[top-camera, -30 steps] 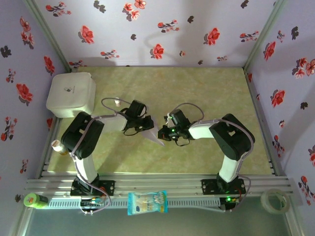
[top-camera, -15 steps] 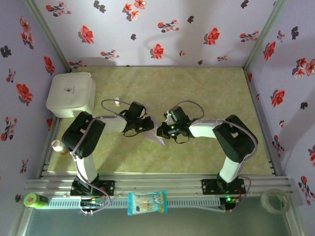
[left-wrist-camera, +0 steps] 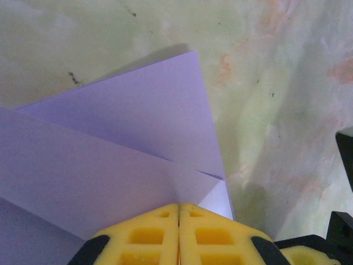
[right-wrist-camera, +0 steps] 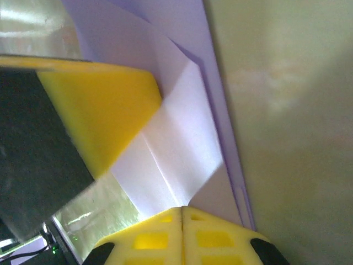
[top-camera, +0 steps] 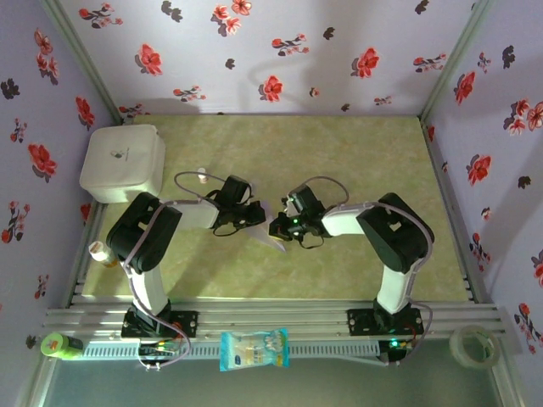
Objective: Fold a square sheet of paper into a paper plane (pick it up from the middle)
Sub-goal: Fourth fold the wing at the center of the table.
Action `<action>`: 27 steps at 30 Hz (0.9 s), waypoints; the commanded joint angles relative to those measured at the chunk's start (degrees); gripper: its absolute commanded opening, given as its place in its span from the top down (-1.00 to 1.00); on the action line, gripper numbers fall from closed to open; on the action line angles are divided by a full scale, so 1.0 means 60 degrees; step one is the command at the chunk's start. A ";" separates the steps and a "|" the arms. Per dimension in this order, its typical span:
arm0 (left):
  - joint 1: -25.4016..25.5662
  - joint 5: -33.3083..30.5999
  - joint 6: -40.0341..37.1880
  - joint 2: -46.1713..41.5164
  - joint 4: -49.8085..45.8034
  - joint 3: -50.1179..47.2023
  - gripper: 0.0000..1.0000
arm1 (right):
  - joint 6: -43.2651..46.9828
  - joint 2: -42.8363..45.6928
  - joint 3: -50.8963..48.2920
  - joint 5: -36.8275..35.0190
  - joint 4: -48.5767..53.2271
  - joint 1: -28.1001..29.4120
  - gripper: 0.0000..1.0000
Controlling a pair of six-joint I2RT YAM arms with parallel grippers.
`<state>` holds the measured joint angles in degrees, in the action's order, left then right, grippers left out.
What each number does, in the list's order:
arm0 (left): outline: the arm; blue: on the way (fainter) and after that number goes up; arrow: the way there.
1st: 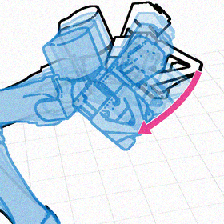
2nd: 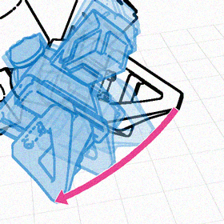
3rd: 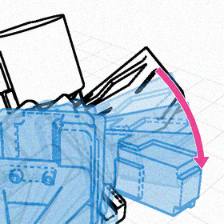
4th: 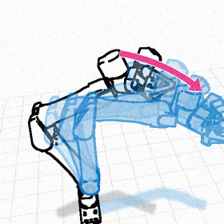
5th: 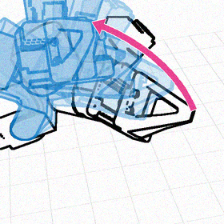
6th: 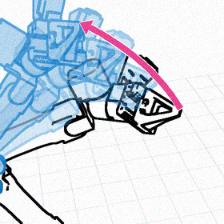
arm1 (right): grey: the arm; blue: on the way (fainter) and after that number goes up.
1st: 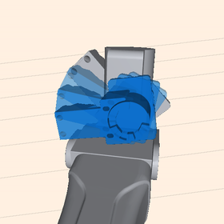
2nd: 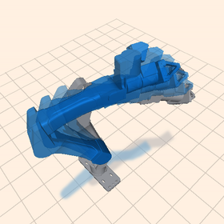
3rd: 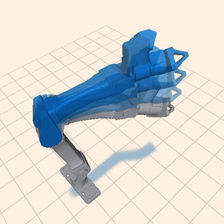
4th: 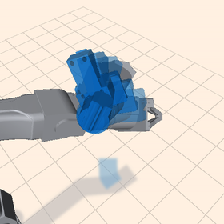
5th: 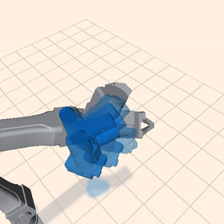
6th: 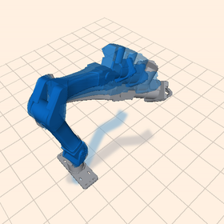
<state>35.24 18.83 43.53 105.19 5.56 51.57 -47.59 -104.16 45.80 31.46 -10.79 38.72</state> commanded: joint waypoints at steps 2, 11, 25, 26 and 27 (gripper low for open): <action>-0.0117 -0.0441 -0.0121 0.0384 -0.0766 -0.0379 0.85 | 0.0153 0.0543 -0.0881 -0.0132 0.0760 0.0025 0.85; -0.0132 -0.0431 -0.0083 0.0340 -0.0759 -0.0363 0.85 | 0.0403 0.1847 -0.0694 0.0111 0.1197 0.0032 0.83; -0.0131 -0.0428 -0.0073 0.0384 -0.0733 -0.0348 0.85 | 0.0374 0.0901 -0.1163 0.0125 0.1135 0.0036 0.80; -0.0132 -0.0436 -0.0064 0.0384 -0.0751 -0.0341 0.85 | 0.0374 0.1022 -0.1377 0.0120 0.1103 0.0036 0.81; -0.0132 -0.0441 -0.0066 0.0383 -0.0735 -0.0348 0.85 | 0.0374 0.1131 -0.1561 0.0122 0.1095 0.0036 0.81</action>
<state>35.18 19.11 43.53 105.19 5.82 51.42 -46.50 -98.48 40.03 32.69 -7.46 38.72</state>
